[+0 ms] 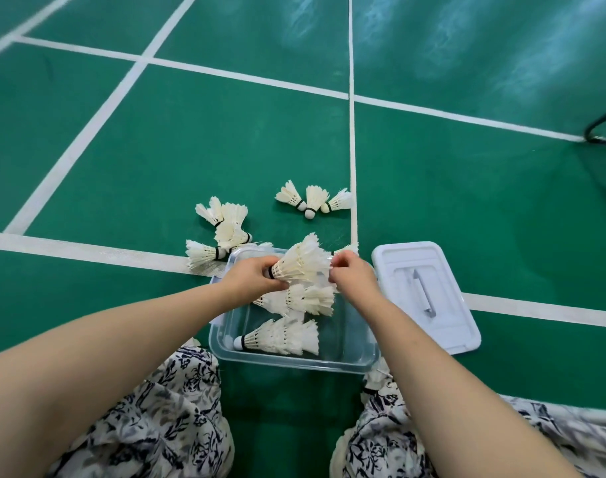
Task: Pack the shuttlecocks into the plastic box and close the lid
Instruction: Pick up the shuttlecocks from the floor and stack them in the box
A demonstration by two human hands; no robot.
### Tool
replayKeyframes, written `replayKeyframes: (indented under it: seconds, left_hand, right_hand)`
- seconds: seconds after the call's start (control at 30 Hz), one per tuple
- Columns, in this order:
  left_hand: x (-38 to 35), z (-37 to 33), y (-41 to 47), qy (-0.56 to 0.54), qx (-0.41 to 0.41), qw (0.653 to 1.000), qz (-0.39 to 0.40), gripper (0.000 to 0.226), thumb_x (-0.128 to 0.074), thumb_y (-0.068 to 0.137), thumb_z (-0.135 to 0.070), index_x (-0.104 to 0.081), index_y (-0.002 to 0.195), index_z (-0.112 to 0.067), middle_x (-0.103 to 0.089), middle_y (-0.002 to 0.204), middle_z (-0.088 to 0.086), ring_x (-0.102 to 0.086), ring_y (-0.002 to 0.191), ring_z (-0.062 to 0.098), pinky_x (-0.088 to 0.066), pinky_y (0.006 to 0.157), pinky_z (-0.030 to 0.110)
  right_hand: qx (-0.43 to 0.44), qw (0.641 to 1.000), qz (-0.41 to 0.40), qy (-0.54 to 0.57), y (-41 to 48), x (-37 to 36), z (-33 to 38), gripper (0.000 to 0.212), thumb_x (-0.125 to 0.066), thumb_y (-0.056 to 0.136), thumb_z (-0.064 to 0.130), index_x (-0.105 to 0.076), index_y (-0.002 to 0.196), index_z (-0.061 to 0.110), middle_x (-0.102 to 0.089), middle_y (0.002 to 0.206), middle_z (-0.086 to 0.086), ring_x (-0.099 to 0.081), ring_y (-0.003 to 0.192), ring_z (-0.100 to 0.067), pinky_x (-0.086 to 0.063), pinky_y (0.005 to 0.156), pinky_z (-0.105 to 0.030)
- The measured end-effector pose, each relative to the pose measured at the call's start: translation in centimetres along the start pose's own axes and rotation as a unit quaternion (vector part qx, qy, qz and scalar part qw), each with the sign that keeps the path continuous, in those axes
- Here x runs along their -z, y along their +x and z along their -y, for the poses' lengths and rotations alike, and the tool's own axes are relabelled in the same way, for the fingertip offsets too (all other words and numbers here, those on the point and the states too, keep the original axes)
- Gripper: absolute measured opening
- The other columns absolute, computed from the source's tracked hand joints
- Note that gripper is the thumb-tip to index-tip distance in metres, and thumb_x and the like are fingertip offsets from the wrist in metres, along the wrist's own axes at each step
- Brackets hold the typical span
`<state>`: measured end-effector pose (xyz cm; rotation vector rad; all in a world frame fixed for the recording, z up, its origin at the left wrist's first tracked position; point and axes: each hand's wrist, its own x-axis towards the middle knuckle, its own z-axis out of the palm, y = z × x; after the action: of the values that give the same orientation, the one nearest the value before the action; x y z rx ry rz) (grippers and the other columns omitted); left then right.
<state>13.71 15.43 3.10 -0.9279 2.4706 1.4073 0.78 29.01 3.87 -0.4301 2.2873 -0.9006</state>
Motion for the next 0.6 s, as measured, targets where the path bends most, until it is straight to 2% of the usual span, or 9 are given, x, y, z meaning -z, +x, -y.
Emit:
replayKeyframes:
  seconds: [0.07, 0.1, 0.17, 0.27, 0.33, 0.4, 0.5, 0.53, 0.6]
  left_hand:
    - [0.1, -0.3, -0.2, 0.008, 0.0, 1.0, -0.008, 0.03, -0.069, 0.083, -0.026, -0.063, 0.112, -0.026, -0.061, 0.091, -0.008, -0.05, 0.082, 0.01, -0.033, 0.059, 0.015]
    - [0.2, -0.4, -0.3, 0.013, 0.001, 1.0, -0.015, 0.03, -0.069, 0.082, -0.026, -0.063, 0.112, -0.026, -0.061, 0.091, -0.008, -0.051, 0.082, 0.011, -0.032, 0.059, 0.015]
    - [0.3, -0.7, -0.6, 0.025, 0.001, 0.999, -0.03, 0.028, -0.069, 0.082, -0.027, -0.064, 0.11, -0.024, -0.06, 0.084, -0.008, -0.05, 0.073, 0.007, -0.03, 0.055, 0.016]
    - [0.2, -1.1, -1.0, 0.034, 0.002, 0.999, -0.04, 0.025, -0.069, 0.082, -0.028, -0.064, 0.106, -0.025, -0.056, 0.071, -0.014, -0.044, 0.063, -0.004, -0.027, 0.05, 0.014]
    - [0.2, -1.4, -1.3, 0.046, -0.005, 0.998, -0.043, 0.027, -0.07, 0.081, -0.029, -0.065, 0.107, -0.027, -0.055, 0.072, -0.014, -0.047, 0.066, 0.001, -0.028, 0.051, 0.014]
    - [0.2, -1.6, -1.5, 0.051, -0.01, 0.998, -0.043, 0.029, -0.07, 0.081, -0.029, -0.065, 0.109, -0.029, -0.059, 0.078, -0.011, -0.049, 0.071, 0.005, -0.03, 0.053, 0.015]
    - [0.2, -1.5, -1.5, 0.046, -0.005, 0.998, -0.044, 0.027, -0.068, 0.082, -0.028, -0.064, 0.109, -0.029, -0.061, 0.076, -0.011, -0.05, 0.063, -0.003, -0.031, 0.052, 0.017]
    - [0.3, -1.4, -1.4, 0.043, 0.0, 0.998, -0.047, 0.025, -0.067, 0.083, -0.028, -0.064, 0.108, -0.028, -0.063, 0.077, -0.01, -0.052, 0.063, -0.003, -0.032, 0.052, 0.017]
    - [0.5, -1.3, -1.3, 0.047, 0.011, 0.997, -0.059, 0.025, -0.065, 0.084, -0.031, -0.063, 0.108, -0.025, -0.065, 0.082, -0.005, -0.056, 0.07, 0.008, -0.035, 0.054, 0.019]
  right_hand:
    - [0.041, 0.99, -0.092, 0.099, -0.6, 1.3, 1.5, 0.025, -0.045, 0.081, 0.003, -0.051, 0.077, 0.026, -0.057, 0.086, 0.002, -0.052, 0.083, -0.022, -0.043, 0.074, -0.033]
    - [0.06, 0.982, -0.113, 0.136, -1.1, 1.7, 2.2, 0.023, -0.044, 0.083, 0.003, -0.053, 0.08, 0.025, -0.056, 0.084, 0.004, -0.051, 0.084, -0.021, -0.042, 0.076, -0.033]
    - [0.096, 0.976, -0.1, 0.166, -2.3, 2.0, 3.5, 0.016, -0.046, 0.089, 0.013, -0.055, 0.081, 0.023, -0.056, 0.08, 0.008, -0.054, 0.087, -0.021, -0.042, 0.078, -0.034]
    - [0.118, 0.99, -0.034, 0.065, -3.8, 1.5, 4.5, 0.022, -0.054, 0.09, 0.038, -0.056, 0.076, 0.021, -0.056, 0.072, 0.008, -0.054, 0.073, -0.014, -0.041, 0.068, -0.031]
    - [0.113, 0.993, -0.035, -0.002, -3.9, 0.9, 4.3, 0.012, -0.058, 0.087, 0.031, -0.059, 0.09, 0.019, -0.056, 0.076, 0.008, -0.052, 0.072, -0.013, -0.038, 0.066, -0.028]
    - [0.103, 0.993, -0.064, -0.004, -3.9, 0.5, 3.8, 0.013, -0.054, 0.087, 0.017, -0.058, 0.099, 0.019, -0.055, 0.078, 0.008, -0.052, 0.078, -0.017, -0.038, 0.07, -0.026]
    - [0.089, 0.987, -0.13, 0.043, -3.8, 1.5, 3.2, 0.016, -0.047, 0.086, 0.009, -0.058, 0.092, 0.019, -0.057, 0.082, 0.006, -0.053, 0.082, -0.018, -0.038, 0.072, -0.027]
    - [0.088, 0.983, -0.159, 0.027, -3.6, 2.0, 2.9, 0.018, -0.045, 0.086, 0.008, -0.059, 0.092, 0.017, -0.059, 0.086, 0.003, -0.053, 0.084, -0.02, -0.039, 0.071, -0.028]
    - [0.103, 0.972, -0.188, -0.092, -3.2, 2.7, 1.9, 0.022, -0.042, 0.086, 0.006, -0.06, 0.097, 0.013, -0.061, 0.096, -0.004, -0.053, 0.092, -0.024, -0.042, 0.073, -0.031]
